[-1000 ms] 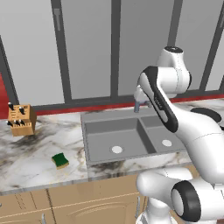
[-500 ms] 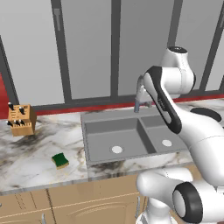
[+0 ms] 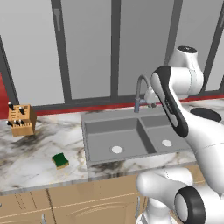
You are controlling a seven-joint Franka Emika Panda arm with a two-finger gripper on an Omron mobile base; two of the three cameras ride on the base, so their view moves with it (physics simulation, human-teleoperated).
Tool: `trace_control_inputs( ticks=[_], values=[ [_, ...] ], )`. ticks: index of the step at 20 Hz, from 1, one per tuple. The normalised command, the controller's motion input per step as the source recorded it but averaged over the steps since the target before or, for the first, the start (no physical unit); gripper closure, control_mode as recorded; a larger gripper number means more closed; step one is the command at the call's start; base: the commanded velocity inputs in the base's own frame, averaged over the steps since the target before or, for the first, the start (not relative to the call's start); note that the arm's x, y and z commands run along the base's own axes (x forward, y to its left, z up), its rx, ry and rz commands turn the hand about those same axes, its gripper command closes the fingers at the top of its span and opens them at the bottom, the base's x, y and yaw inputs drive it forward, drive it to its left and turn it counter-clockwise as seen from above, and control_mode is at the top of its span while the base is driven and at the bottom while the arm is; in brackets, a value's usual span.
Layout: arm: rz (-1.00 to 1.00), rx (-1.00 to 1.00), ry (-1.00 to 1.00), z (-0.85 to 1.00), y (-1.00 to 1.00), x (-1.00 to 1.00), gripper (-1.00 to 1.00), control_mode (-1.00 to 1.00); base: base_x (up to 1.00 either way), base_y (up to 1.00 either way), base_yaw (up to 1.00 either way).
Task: Pick the pan and sponge and place them into the sink. Then turn on the water.
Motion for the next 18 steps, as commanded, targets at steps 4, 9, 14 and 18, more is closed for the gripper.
trace_control_inputs(
  ticks=[4,9,14,18],
  values=[
    [0.01,0.00,0.00,-0.04,-0.26,-0.26,-1.00,-1.00,0.00,0.00,0.00],
    [0.01,0.00,0.02,0.00,-0.40,-0.13,-1.00,-1.00,0.00,0.00,0.00],
    [0.03,0.01,0.02,-0.01,-0.45,-0.07,-1.00,-1.00,0.00,0.00,0.00],
    [0.03,0.00,0.02,-0.04,-0.43,-0.11,-1.00,-1.00,0.00,0.00,0.00]
  ],
)
